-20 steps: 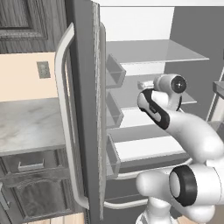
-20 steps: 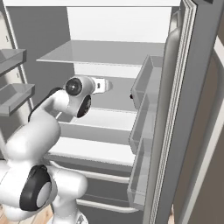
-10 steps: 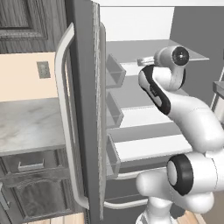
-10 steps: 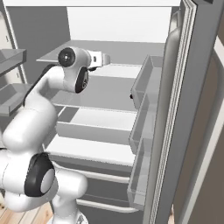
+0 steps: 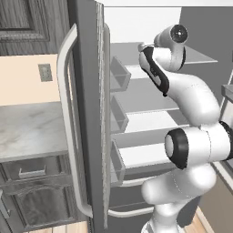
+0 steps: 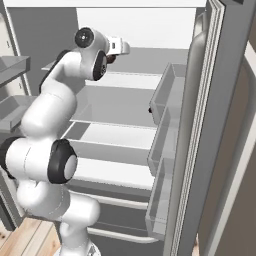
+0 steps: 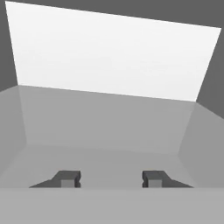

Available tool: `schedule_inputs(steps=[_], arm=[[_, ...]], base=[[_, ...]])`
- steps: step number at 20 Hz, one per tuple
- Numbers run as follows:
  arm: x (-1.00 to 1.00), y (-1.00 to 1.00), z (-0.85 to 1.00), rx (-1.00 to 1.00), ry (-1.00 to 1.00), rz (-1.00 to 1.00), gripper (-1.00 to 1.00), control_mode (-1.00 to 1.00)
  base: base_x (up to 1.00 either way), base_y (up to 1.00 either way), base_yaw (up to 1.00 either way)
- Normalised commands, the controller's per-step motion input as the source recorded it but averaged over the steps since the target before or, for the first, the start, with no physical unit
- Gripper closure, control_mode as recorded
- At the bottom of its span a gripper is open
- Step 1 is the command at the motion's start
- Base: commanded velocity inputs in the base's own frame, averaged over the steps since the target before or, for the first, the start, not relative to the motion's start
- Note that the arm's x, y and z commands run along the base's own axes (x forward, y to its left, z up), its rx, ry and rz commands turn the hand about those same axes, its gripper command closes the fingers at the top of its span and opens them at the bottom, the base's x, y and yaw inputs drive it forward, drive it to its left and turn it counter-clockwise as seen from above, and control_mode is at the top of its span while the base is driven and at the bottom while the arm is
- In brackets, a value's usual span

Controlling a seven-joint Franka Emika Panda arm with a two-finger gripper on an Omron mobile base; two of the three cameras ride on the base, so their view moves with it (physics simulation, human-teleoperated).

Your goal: Move the walnut and cherry from the second highest shelf to the top shelf to make space. Then, place the pitcher from the counter on the cleared second highest shelf.

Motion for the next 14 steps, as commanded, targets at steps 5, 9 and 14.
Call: schedule_inputs(steps=[5, 9, 14], arm=[[1.0, -0.01, -0.41, 0.02, 0.04, 0.0, 1.0, -1.0], [1.0, 0.0, -0.46, 0.03, 0.0, 0.03, 1.0, -1.0], [1.0, 0.0, -0.39, 0.02, 0.0, 0.03, -1.0, -1.0]], base=[[0.0, 0.0, 0.0], [0.0, 0.0, 0.0], [0.0, 0.0, 0.0]])
